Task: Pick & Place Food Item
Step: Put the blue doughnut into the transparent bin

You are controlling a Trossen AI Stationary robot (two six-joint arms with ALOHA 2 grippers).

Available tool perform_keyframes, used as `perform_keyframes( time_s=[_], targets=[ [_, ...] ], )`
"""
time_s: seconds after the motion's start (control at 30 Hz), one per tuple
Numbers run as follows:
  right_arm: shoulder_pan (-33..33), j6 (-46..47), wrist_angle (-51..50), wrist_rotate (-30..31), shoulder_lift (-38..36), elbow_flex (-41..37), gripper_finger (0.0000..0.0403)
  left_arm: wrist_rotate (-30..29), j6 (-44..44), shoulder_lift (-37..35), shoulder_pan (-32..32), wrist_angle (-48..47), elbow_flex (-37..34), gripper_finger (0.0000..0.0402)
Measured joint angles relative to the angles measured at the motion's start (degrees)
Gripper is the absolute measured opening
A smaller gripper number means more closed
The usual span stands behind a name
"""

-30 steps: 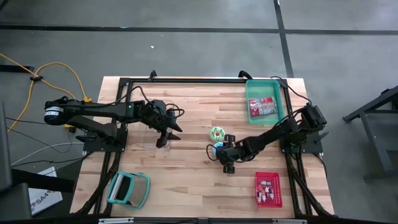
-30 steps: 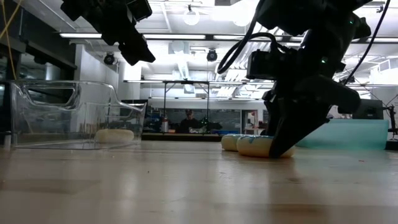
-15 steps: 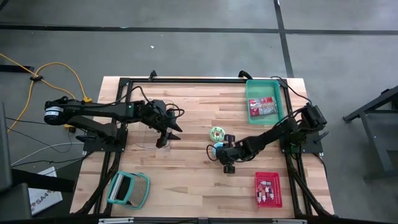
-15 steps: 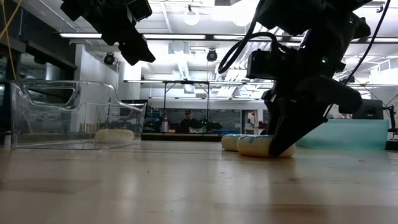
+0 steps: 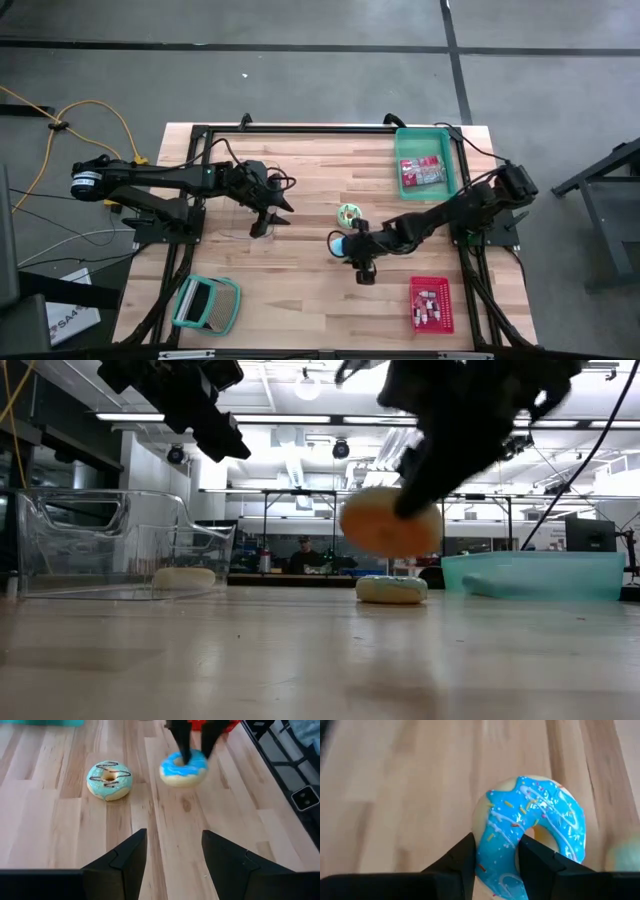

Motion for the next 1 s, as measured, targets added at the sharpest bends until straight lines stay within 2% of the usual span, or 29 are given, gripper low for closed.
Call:
perform_keyframes(
  time_s=[0.17,0.4,0.63,0.77,1.0],
  targets=[
    [-0.5,-2.6,9.9,-4.7,-0.5,0.6,0.0120,-0.1,7.4,0.0,-0.9,0.2,0.0,0.0184],
    [-2.3,-3.2,18.6,-10.4,-0.4,0.5,0.0120,-0.1,19.1,0.0,-5.0,1.2,0.0,0.0184],
    [-4.8,-3.2,26.3,-15.7,-0.4,0.5,0.0120,-2.4,24.7,0.0,-9.3,9.8,0.0,0.0184],
    [-6.1,-3.1,29.6,-18.7,-0.4,0.5,0.0120,-5.2,26.9,0.0,-10.7,11.0,0.0,0.0184],
    [-7.5,-3.5,32.2,-19.4,-0.4,0.5,0.0120,-6.2,26.9,0.0,-11.0,12.3,0.0,0.0184]
  ],
)
